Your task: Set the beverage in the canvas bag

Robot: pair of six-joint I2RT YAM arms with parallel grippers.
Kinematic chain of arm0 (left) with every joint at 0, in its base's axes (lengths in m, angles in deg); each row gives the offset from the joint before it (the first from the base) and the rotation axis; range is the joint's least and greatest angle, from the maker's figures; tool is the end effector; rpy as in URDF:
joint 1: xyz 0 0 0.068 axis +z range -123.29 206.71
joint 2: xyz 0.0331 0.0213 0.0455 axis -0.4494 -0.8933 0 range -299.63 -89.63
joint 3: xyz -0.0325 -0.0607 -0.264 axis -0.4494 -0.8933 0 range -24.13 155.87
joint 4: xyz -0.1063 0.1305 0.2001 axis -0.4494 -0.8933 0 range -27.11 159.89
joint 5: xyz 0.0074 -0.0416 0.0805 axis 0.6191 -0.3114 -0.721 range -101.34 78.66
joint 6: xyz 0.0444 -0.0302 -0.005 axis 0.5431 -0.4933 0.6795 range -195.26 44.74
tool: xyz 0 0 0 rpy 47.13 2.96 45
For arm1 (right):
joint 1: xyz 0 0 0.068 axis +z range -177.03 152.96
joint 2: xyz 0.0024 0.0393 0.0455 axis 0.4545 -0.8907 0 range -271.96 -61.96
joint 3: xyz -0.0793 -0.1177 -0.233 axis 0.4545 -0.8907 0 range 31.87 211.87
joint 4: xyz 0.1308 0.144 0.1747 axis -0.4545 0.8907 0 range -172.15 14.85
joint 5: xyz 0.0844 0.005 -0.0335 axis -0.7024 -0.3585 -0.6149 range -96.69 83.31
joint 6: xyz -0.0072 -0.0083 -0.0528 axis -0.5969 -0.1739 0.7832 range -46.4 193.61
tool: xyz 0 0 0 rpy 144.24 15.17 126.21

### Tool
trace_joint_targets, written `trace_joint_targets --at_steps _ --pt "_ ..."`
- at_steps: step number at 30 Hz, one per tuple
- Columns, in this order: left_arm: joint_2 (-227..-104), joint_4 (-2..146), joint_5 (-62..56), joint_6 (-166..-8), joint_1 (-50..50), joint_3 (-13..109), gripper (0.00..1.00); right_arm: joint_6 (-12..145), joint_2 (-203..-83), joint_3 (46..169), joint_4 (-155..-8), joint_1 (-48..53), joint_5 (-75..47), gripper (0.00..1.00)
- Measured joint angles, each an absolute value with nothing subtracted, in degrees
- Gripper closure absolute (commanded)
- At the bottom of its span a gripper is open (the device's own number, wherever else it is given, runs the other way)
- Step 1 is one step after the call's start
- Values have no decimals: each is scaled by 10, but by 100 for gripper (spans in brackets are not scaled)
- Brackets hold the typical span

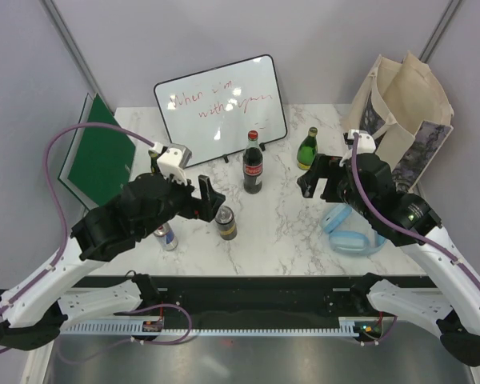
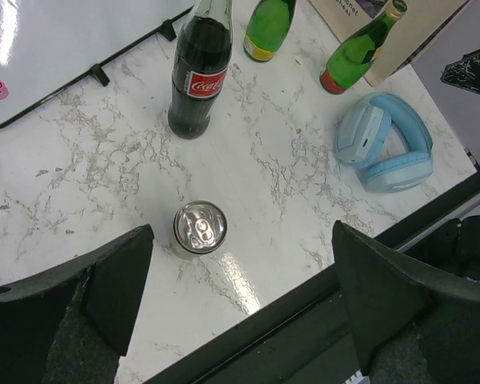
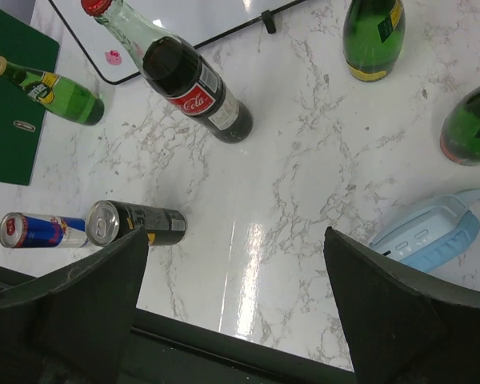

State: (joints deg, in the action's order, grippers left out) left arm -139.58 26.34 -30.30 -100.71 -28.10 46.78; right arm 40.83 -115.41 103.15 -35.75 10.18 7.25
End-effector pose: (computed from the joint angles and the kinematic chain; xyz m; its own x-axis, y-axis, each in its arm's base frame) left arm 0.0999 -0.1216 0.4179 -0.4577 -0.0562 -0.8874 0.4467 0.8484 -0.2841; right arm 0.1430 0.0979 0.4057 -0.5467 0.2445 -0.8008 -0.1458 0.9140 0.3786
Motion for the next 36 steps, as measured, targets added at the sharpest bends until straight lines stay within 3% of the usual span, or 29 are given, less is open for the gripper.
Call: trace_joint_targets --at_steps 8,13,20,29,36 --pt "-1388 271 -299 -973 -279 463 0 399 -1160 1027 -359 102 131 2" --pt "-1387 272 -280 -941 -277 436 0 422 -1234 1061 -321 98 211 2" --pt "-1363 292 -244 -914 -277 367 1 473 -1343 1110 -278 -58 215 2" --pt "-1355 328 -237 -898 -276 309 2 503 -1435 1149 -292 -166 166 25" --pt "-1297 346 -251 -890 -276 279 1 521 -1489 1151 -333 -195 139 26"
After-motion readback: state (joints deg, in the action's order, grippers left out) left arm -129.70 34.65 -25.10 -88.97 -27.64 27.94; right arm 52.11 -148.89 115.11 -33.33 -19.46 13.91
